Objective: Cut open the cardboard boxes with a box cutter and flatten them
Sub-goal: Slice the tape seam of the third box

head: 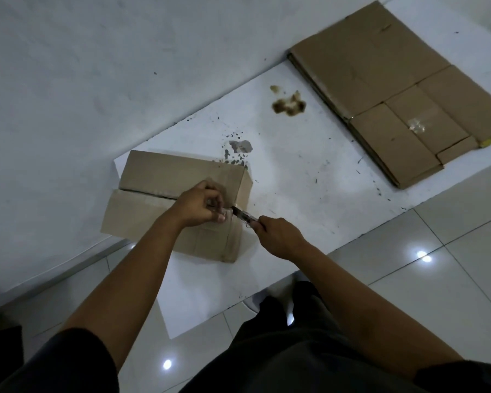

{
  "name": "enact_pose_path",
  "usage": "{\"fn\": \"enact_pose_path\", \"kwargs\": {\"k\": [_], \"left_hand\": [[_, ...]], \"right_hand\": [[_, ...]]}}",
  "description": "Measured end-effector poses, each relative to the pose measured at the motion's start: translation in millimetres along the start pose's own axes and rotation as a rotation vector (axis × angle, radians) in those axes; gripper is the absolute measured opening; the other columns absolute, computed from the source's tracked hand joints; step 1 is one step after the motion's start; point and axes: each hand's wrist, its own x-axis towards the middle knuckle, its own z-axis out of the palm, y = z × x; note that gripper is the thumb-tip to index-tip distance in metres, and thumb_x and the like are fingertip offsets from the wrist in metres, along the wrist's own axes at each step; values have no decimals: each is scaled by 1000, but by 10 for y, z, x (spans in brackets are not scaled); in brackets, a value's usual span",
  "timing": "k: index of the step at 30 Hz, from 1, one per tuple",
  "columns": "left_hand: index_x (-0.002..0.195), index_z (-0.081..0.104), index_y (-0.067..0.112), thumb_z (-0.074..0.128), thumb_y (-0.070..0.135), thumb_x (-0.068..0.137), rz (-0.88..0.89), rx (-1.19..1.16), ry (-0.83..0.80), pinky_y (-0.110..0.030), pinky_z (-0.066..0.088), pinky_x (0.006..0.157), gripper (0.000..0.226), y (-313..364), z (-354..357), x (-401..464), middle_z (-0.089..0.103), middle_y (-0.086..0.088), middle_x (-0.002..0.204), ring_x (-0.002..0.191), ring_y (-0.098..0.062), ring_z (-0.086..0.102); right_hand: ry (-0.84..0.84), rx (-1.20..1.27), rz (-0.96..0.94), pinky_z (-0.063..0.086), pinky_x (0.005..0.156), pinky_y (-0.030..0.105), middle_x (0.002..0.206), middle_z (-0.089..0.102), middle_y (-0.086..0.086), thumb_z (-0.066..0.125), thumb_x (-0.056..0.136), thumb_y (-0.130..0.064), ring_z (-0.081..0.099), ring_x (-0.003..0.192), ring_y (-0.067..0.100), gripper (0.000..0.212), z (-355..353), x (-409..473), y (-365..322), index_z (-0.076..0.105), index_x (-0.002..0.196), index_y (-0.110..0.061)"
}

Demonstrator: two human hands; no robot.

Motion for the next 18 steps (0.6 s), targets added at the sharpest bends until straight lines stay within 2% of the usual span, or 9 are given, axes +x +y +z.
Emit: {"fn": "enact_pose_path", "kwargs": {"k": [4, 6, 10, 14, 16, 18], "left_hand": [[85, 68, 29, 89, 30, 66, -2, 49, 36, -22, 38, 79, 28, 23, 67, 0, 51, 10, 125, 103, -12, 59], [91, 68, 31, 88, 37, 65, -7, 84, 44, -25, 41, 79, 34, 36, 60, 17, 53, 9, 127, 109, -16, 59], [113, 61, 44, 74, 61, 72, -23, 255, 156, -37, 43, 95, 47, 60, -26, 111, 53, 13, 136, 118, -19, 56], [134, 50, 51, 74, 61, 72, 27, 372, 144, -46, 29, 103, 68, 21, -66, 210, 37, 13, 153, 138, -23, 34], [135, 48, 52, 76, 65, 66, 95, 333, 119, -47, 25, 108, 76, -16, -93, 265, 32, 14, 157, 144, -19, 25], [136, 49, 50, 79, 67, 63, 120, 294, 95, -50, 25, 111, 81, -28, -131, 303, 30, 13, 158, 146, -17, 24]], "right_hand": [[-91, 44, 19, 36, 56, 30, 72, 53, 1, 28, 107, -46, 51, 64, 19, 41, 199, -186, -45, 50, 87, -17], [-96, 108, 53, 38, 59, 32, 72, 54, 1, 27, 107, -48, 53, 66, 21, 44, 276, -260, -39, 50, 85, -16], [-2, 260, 130, 45, 63, 39, 80, 63, 9, 29, 106, -48, 59, 71, 28, 50, 212, -317, 23, 57, 91, -9], [103, 299, 166, 49, 65, 42, 82, 64, 9, 28, 106, -47, 60, 73, 27, 47, 117, -273, 12, 56, 91, -12], [117, 285, 173, 46, 61, 38, 79, 62, 7, 27, 106, -47, 58, 69, 23, 46, 83, -213, -35, 55, 91, -14], [123, 265, 179, 43, 58, 34, 75, 58, 4, 27, 107, -47, 53, 64, 19, 45, 69, -173, -82, 53, 90, -15]]}}
